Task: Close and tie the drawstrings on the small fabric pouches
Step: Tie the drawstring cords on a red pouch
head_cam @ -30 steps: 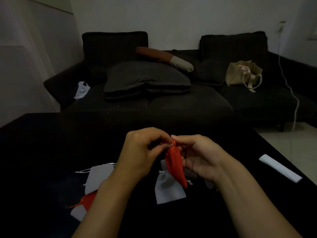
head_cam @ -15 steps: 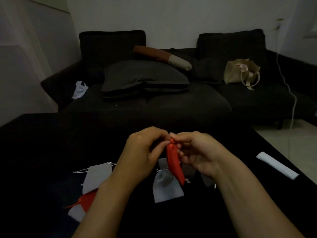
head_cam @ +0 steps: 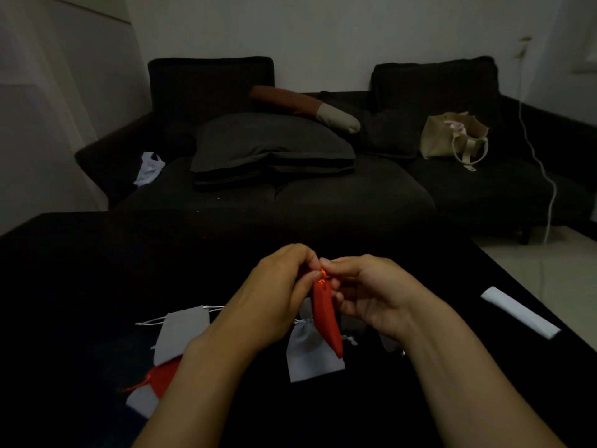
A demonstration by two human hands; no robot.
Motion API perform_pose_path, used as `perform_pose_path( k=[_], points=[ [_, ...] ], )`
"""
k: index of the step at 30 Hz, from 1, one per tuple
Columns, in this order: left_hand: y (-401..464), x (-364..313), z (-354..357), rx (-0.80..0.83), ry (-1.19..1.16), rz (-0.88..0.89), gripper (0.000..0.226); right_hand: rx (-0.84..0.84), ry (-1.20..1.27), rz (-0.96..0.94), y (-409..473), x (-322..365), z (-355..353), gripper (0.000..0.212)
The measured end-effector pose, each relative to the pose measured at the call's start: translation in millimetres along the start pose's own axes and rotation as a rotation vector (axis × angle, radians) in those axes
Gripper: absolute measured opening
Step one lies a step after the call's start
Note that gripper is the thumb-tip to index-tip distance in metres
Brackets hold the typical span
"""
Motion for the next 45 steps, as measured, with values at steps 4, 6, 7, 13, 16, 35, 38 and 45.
perform_pose_path(
  k=[4, 6, 7, 13, 16, 35, 38, 45],
  points=[
    [-4, 6, 4, -0.003, -0.034, -0.032, 0.01, -0.01, -0.065, -0.074, -1, 6, 1, 0.013],
    [-5, 14, 3, -0.029, -0.102, -0.08, 0.011, -0.035, -0.101, -0.127, -1, 11, -2, 0.014],
    [-6, 17, 1, -0.049, -0.125, -0.091, 0.012, -0.052, -0.099, -0.141, -1, 13, -5, 0.013],
    [-7, 27, -1, -0.08, -0.236, -0.166, 0.012, -0.11, -0.054, -0.207, -3, 18, -8, 0.014],
    [-5, 27, -3, -0.129, -0.227, -0.172, 0.011, -0.108, 0.002, -0.231, -4, 19, -7, 0.013],
    [-9, 41, -19, -0.388, -0.323, -0.215, 0.014, -0.246, -0.038, -0.369, 6, 19, -8, 0.015],
    [-13, 59, -15, -0.391, -0.46, -0.341, 0.012, -0.199, -0.296, -0.515, 6, 27, 1, 0.012],
    [-24, 81, -16, -0.11, -0.278, -0.454, 0.015, -0.006, -0.466, -0.428, 33, -4, 27, 0.024]
  ],
)
Point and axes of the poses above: each hand's wrist, its own y-axis towards the middle knuckle, its own z-axis out of the palm, x = y × z, the point moved 9 cm from there along y, towards the middle knuckle, and after that the axes turned 2 degrees about -x, right-handed, at the moved point
